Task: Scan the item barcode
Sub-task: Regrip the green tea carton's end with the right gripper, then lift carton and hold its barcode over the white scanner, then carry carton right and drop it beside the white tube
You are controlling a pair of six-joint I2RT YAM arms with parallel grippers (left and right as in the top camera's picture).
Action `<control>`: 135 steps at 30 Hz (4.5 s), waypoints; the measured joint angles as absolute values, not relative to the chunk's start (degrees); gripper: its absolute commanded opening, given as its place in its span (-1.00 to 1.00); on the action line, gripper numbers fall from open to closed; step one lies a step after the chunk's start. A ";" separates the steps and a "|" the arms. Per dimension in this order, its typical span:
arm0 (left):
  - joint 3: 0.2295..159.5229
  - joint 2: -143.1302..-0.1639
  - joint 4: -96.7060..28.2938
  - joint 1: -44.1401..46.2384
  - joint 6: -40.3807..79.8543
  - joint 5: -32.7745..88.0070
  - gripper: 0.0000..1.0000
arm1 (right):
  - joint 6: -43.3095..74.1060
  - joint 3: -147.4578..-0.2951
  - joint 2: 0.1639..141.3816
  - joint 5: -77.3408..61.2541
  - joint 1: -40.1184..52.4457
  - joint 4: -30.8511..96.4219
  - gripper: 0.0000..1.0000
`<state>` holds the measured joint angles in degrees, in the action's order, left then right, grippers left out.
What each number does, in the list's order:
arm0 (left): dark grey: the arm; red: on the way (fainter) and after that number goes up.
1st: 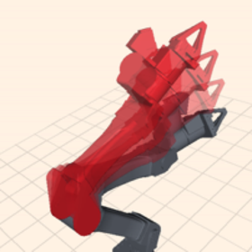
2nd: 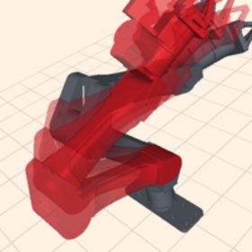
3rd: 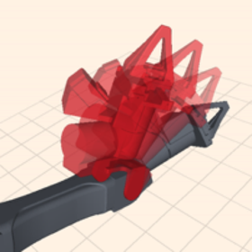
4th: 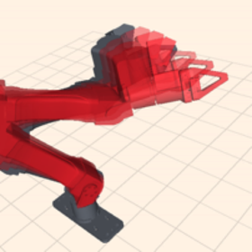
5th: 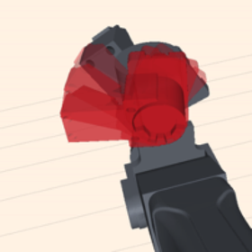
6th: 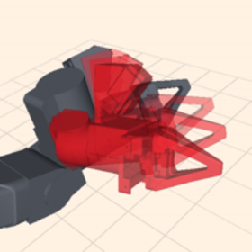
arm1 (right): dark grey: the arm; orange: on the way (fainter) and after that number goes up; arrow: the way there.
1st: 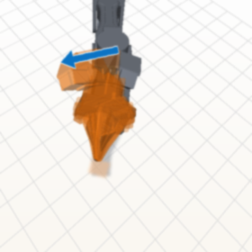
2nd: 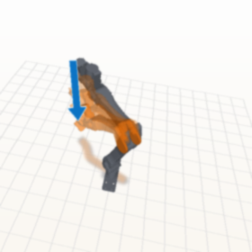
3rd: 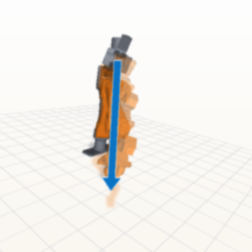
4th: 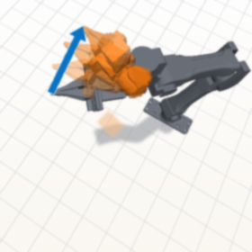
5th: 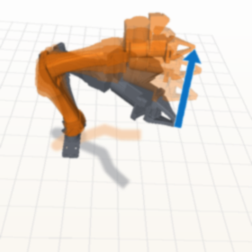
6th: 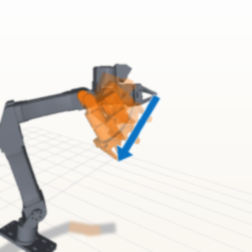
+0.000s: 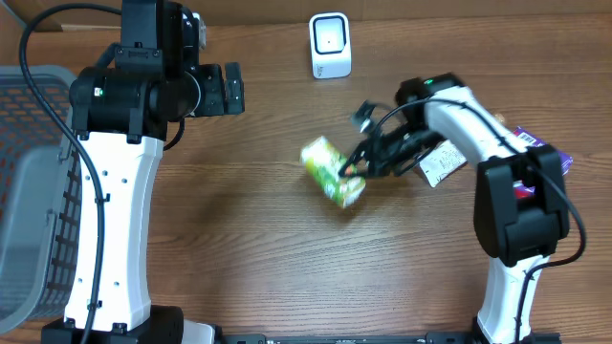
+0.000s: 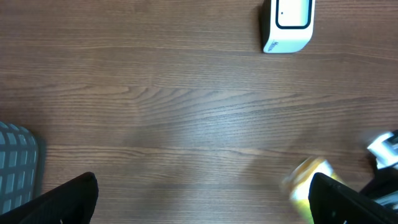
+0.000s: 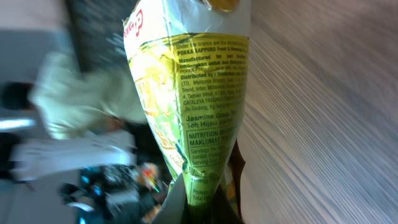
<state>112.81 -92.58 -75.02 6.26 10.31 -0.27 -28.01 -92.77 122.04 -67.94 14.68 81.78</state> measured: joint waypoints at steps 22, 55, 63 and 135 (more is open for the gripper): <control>112.81 -92.58 -75.02 6.28 10.31 -0.27 0.99 | -11.05 -125.97 122.17 -85.23 9.52 83.74 -0.93; 112.81 -92.58 -75.00 6.28 10.31 -0.27 0.99 | -9.91 -136.68 136.25 22.96 29.36 38.79 -0.93; 112.81 -92.58 -75.02 6.28 10.31 -0.27 0.99 | -11.64 -135.81 144.59 24.71 27.33 38.11 -0.93; 112.81 -92.64 -75.02 6.28 10.31 -0.30 0.99 | 58.35 -108.20 117.93 21.76 2.33 85.45 -0.07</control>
